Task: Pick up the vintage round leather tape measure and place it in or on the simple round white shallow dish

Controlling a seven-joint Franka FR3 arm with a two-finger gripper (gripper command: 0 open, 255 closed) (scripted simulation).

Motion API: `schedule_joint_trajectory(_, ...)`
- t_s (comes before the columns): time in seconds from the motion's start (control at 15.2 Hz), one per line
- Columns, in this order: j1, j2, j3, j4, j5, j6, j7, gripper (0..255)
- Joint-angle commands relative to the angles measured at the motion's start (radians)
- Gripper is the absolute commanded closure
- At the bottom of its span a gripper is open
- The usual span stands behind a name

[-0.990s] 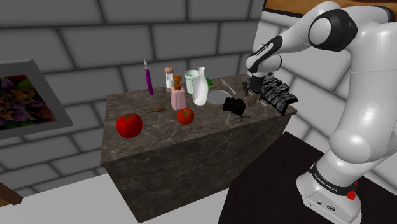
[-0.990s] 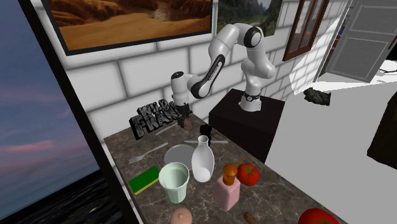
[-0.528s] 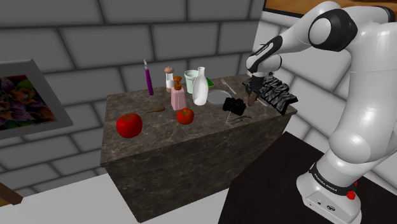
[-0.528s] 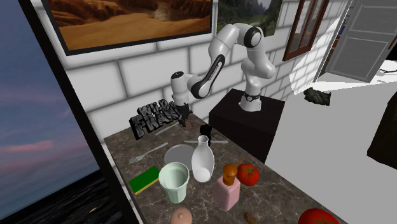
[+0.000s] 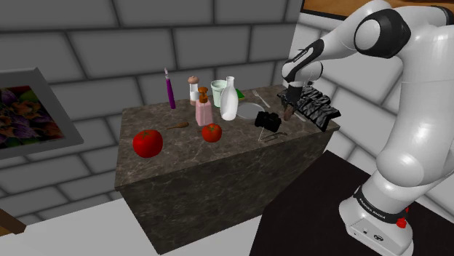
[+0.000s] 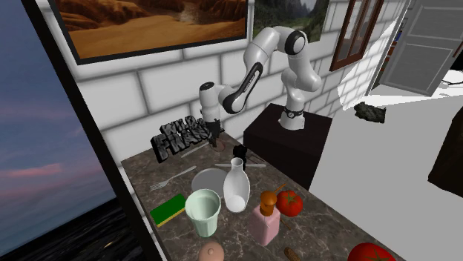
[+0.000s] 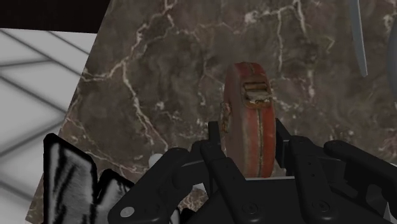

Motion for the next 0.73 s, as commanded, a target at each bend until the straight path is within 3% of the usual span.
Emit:
schedule_joint_trajectory(0.0,0.002,-0.016,-0.003,0.002,-0.004,-0.018,0.004,255)
schedule_joint_trajectory(0.66,0.01,-0.1,-0.014,0.026,-0.028,-0.125,0.019,255)
